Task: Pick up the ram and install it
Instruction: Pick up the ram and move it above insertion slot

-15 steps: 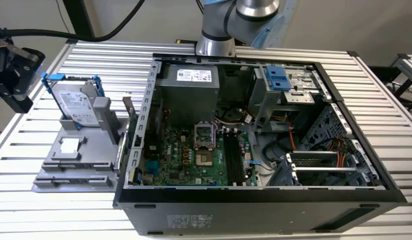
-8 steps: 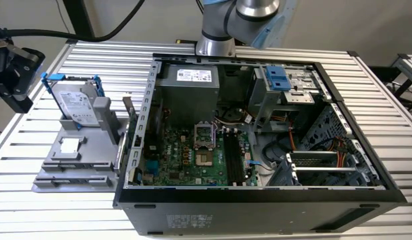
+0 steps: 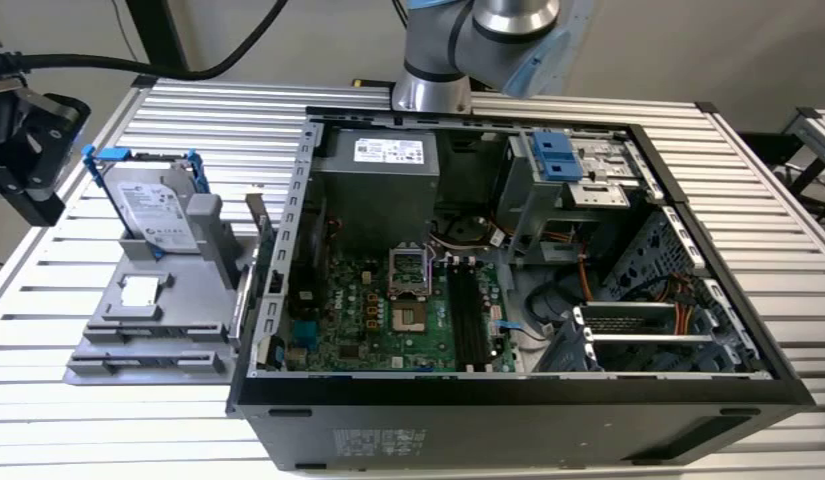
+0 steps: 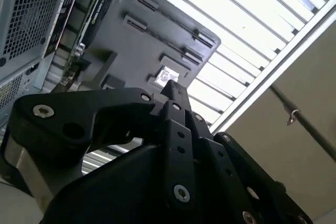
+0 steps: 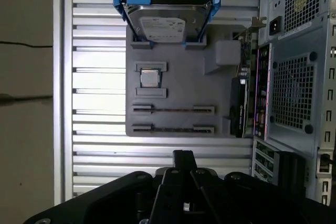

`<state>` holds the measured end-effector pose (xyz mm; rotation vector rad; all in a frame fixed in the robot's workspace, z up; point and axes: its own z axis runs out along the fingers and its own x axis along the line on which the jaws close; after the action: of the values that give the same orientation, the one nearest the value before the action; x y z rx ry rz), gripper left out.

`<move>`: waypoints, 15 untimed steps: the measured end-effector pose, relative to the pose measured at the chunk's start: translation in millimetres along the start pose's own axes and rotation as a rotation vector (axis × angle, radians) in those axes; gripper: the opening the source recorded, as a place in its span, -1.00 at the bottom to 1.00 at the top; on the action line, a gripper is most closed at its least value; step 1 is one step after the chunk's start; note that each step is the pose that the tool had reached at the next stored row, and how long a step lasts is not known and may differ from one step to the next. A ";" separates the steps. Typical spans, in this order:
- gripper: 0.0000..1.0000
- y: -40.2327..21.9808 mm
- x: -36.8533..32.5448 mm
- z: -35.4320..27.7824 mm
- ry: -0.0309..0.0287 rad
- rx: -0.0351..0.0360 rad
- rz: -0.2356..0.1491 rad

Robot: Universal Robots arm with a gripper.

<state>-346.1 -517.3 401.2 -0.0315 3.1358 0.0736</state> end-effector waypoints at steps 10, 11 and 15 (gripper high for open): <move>-1.00 0.8 0.0 -0.4 0.0046 -0.0004 -0.100; -1.00 0.9 0.0 -0.2 0.0050 -0.0006 -0.113; -1.00 1.2 0.0 -0.3 0.0067 -0.0008 -0.147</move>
<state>-346.1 -516.1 401.5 -0.2622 3.1283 0.0741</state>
